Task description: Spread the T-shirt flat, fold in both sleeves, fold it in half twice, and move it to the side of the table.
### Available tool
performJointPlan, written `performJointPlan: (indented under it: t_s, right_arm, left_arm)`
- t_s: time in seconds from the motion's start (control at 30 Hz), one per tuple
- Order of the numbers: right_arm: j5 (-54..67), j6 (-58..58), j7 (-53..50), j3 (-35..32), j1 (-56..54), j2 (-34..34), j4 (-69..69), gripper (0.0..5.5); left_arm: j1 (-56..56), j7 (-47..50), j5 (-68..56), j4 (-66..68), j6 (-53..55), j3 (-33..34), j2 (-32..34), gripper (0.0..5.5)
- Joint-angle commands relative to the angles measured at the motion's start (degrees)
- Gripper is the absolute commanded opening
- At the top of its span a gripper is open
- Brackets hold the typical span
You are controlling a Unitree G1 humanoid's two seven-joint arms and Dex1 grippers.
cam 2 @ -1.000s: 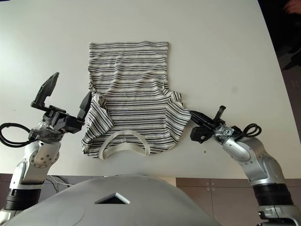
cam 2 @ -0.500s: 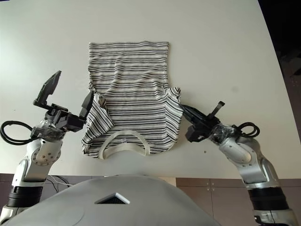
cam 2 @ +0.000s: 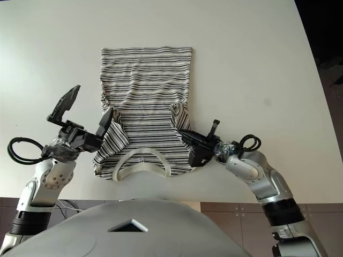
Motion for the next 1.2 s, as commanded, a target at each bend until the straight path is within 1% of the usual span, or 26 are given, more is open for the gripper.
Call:
performJointPlan:
  t_s: [0.03,0.13,0.23,0.4,0.47,0.5,0.6,0.63,0.7,0.77,0.83,0.93,1.0,1.1,1.17,1.2]
  right_arm:
    - [-1.35,0.77,-0.96,1.21,-2.89,1.91,2.85,0.32]
    - [-0.6,0.19,-0.29,2.56,-3.65,2.69,2.93,0.79]
    - [0.01,-0.1,0.69,3.74,-4.03,2.78,2.76,1.41]
    - [7.92,0.17,4.78,4.07,-1.02,0.61,-1.59,2.39]
    - [12.74,1.12,5.18,0.42,0.02,-0.81,-3.84,2.77]
    - [15.62,1.93,4.6,-3.56,0.58,-1.97,-4.87,3.02]
    - [23.41,1.62,5.52,-15.88,5.81,-7.76,-6.25,3.06]
    - [22.67,0.75,6.09,-18.6,8.24,-9.59,-5.86,3.06]
    - [17.92,-0.32,7.85,-20.26,12.68,-12.89,-3.93,3.06]
    - [12.39,-1.22,9.32,-19.63,15.78,-15.15,-2.7,3.06]
    - [6.48,-1.9,10.0,-18.21,17.06,-16.17,-3.1,3.06]
    - [-0.26,-3.12,10.5,-14.45,16.63,-16.17,-2.74,3.06]
    - [-1.57,-3.37,10.72,-12.13,15.33,-15.43,-2.43,3.06]
    - [-1.06,-3.33,11.36,-9.17,13.66,-14.8,-3.24,3.09]
    - [-0.79,-3.89,12.23,-6.91,12.0,-14.87,-3.53,3.09]
    - [-0.67,-4.07,12.42,-6.08,11.22,-14.91,-3.5,3.09]
  left_arm:
    - [-1.27,-0.59,-0.07,0.76,0.19,0.21,0.24,4.79]
    - [-2.59,-0.64,-0.54,1.95,0.11,0.52,0.67,4.79]
    - [-3.8,-0.89,-0.79,2.68,-0.03,0.61,0.8,4.79]
    - [-4.61,-1.39,-1.51,4.04,-0.44,1.17,1.67,4.79]
    - [-4.67,-1.89,-2.38,4.94,-0.63,1.88,2.7,4.79]
    - [-4.37,-2.6,-2.97,5.62,-0.87,2.42,3.95,4.79]
    - [-0.93,-6.59,-10.31,8.32,-4.97,5.74,9.94,4.79]
    - [0.3,-8.31,-13.13,9.59,-6.12,7.04,11.99,4.79]
    - [3.69,-12.02,-14.75,12.28,-8.31,8.12,16.58,4.79]
    - [7.5,-15.77,-14.26,14.37,-10.76,8.0,20.96,4.79]
    - [11.71,-19.96,-16.56,14.35,-13.29,7.6,24.39,4.79]
    - [16.8,-23.74,-15.29,15.17,-15.88,7.93,28.04,4.79]
    - [18.52,-25.39,-14.78,16.02,-16.47,9.0,29.79,4.79]
    - [19.1,-28.06,-14.09,15.86,-17.06,9.16,32.56,4.23]
    - [19.29,-29.66,-14.35,14.99,-16.95,8.26,33.08,4.02]
    - [19.19,-30.12,-13.88,14.7,-16.91,7.63,32.98,3.78]
